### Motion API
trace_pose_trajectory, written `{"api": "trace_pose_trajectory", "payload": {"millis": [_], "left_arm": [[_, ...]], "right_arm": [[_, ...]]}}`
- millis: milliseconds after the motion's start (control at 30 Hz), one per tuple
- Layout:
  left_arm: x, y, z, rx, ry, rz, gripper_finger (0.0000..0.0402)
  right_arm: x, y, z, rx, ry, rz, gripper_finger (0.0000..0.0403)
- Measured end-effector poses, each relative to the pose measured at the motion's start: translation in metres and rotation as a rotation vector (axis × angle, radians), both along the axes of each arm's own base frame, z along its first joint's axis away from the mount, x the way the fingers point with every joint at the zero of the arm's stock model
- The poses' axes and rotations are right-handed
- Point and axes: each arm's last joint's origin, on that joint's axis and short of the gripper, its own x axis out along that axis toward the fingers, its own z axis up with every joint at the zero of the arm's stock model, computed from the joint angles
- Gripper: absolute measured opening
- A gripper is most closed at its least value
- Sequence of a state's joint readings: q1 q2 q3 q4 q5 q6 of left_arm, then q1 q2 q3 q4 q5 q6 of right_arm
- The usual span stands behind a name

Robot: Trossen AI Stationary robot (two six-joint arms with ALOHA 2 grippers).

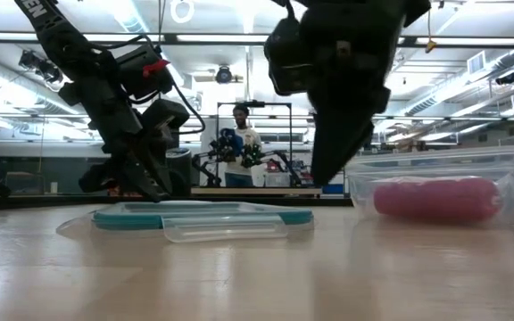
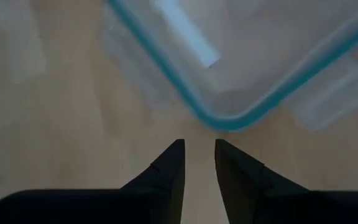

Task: Roll bandage
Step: Close the lid of the tupperware

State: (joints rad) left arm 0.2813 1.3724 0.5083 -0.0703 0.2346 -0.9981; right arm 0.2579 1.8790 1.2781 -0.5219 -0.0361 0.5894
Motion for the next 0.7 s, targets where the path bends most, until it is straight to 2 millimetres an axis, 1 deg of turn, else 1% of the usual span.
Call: {"api": "trace_pose_trajectory", "payload": {"millis": [167,433,567,700], "left_arm": [[0.000,0.000,0.000,-0.001,-0.004,0.002,0.0126],[0.001,0.000,0.002,-0.055,-0.038,-0.006,0.0126],[-0.002,0.005,0.009,-0.056,-0.072,0.009,0.0126],[-0.008,0.010,0.015,-0.049,-0.079,0.037,0.0126]], "right_arm": [[0.008,-0.011,0.001,-0.025,-0.077,0.013,0.0087],[0.013,-0.027,0.002,-0.037,-0.106,0.004,0.0087],[0.014,-0.029,0.002,-0.009,-0.113,0.021,0.0087],[0.014,-0.028,0.002,-0.031,-0.115,0.042,0.0087]]}}
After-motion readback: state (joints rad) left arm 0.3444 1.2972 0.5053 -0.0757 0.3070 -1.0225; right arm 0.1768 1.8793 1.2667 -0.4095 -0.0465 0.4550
